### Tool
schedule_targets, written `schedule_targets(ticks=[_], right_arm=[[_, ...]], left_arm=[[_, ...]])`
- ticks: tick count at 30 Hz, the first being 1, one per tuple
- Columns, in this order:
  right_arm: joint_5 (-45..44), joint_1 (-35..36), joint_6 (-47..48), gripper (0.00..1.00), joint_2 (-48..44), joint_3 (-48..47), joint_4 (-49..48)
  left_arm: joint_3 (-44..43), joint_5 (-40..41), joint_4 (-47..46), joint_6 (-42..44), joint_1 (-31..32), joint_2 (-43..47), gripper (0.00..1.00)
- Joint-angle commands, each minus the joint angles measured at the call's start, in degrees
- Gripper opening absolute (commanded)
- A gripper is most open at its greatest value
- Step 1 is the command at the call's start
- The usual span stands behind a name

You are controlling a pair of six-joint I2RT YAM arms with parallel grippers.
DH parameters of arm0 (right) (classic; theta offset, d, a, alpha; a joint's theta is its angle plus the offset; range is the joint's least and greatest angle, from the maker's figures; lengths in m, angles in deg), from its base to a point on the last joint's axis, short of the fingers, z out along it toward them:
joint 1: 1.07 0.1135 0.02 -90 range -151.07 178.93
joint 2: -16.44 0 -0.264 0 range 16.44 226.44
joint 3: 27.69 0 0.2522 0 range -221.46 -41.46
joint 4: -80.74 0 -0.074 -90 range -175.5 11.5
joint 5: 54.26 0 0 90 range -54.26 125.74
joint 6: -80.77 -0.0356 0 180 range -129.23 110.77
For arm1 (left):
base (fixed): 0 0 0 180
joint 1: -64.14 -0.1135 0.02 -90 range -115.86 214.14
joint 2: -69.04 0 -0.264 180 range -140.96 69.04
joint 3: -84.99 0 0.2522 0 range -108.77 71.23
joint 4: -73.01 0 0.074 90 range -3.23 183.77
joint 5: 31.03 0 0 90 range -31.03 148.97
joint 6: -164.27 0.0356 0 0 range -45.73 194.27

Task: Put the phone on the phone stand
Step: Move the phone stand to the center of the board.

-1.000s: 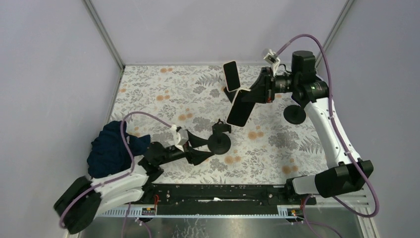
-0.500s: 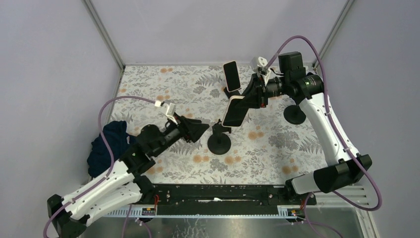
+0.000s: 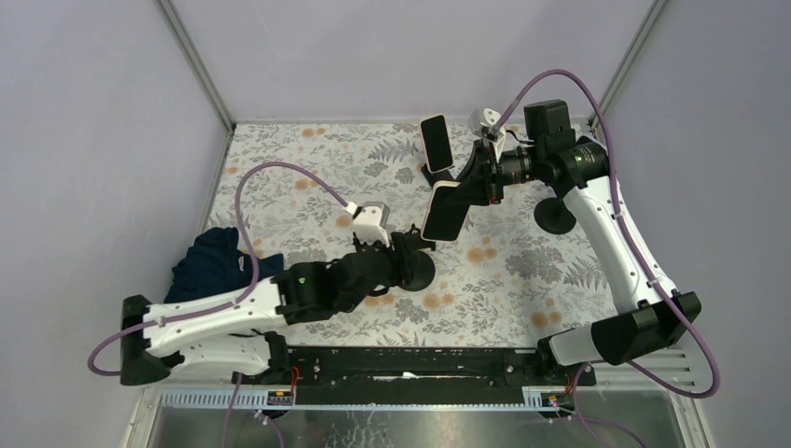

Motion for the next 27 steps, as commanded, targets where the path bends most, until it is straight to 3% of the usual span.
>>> schedule_targets(ticks=[1, 7, 19, 27], right_arm=[[2.15, 0.04, -2.30, 0.00, -2.71, 0.89, -3.40], [2.26, 0.06, -2.46, 0.00, -3.15, 1.79, -3.74], [2.30, 0.05, -2.87, 0.00, -3.32, 2.05, -3.98], [2.87, 0.06, -3.13, 0.00, -3.19, 1.87, -3.99]], left_arm=[[-3.67, 11.75, 7.43, -3.11, 0.78, -5.61, 0.59], [-5.67, 18.05, 10.00, -5.06, 0.70, -8.00, 0.55], [-6.75, 12.74, 6.15, -1.22, -2.26, -10.92, 0.43], [-6.72, 11.35, 5.61, 0.11, -2.73, -10.48, 0.16]])
